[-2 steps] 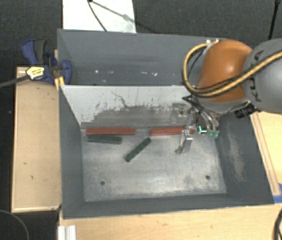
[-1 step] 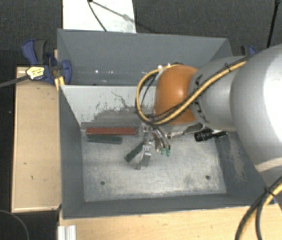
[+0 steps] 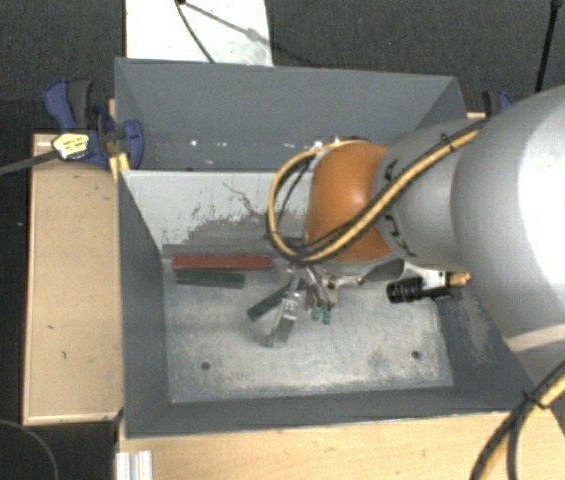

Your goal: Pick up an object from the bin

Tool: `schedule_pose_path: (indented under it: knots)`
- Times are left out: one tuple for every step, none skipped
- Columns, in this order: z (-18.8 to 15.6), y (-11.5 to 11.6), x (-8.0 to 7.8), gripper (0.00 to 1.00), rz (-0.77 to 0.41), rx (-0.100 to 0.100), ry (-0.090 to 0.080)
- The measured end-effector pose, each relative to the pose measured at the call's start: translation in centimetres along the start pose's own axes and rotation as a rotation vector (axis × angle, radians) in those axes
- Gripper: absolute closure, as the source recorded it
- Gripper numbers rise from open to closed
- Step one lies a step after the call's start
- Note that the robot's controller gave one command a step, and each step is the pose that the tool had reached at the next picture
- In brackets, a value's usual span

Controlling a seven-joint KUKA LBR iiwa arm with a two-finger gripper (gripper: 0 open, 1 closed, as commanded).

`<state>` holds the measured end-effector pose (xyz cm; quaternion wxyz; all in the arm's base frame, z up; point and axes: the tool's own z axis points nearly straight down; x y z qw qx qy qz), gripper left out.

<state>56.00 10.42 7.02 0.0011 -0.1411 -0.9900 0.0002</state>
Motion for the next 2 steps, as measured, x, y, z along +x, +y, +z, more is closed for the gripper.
schedule_pose_path:
  knots:
    - [0.0,0.0,-0.1,1.0,-0.001,0.0,-0.001]
    - [-13.6,-0.2,1.8,1.0,-0.013,-0.006,-0.01]
